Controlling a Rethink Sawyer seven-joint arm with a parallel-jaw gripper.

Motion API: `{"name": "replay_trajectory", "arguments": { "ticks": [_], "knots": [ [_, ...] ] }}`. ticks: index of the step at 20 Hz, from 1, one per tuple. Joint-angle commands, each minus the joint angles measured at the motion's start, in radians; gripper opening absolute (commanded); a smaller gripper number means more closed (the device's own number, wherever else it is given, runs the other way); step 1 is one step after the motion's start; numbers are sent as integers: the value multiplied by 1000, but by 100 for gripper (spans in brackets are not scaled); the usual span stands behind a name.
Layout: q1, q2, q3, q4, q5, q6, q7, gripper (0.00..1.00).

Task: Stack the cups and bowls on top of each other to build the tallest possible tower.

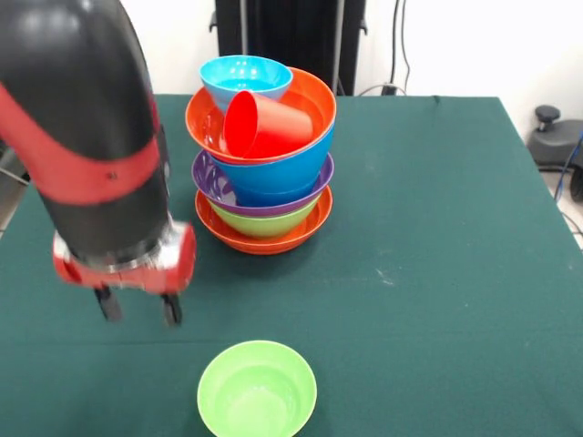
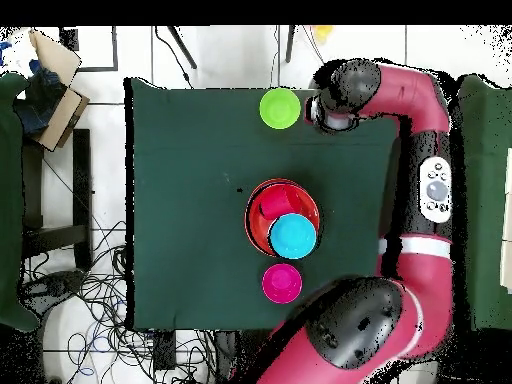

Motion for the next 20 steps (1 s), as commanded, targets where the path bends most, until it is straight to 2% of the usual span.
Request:
{"name": "replay_trajectory", "arguments": {
  "ticks": [1,4,9,11,14,20],
  "knots": [
    [87,157,289,-439,-304,194,-454,100],
    [87,169,474,-486,-487,226,-473,100],
    [58,190,815,-519,-833,255,-510,100],
    [48,199,903,-522,-923,253,-520,100],
    [39,206,973,-518,-996,254,-507,100],
    [39,221,1033,-502,-1039,257,-436,100]
  ]
}}
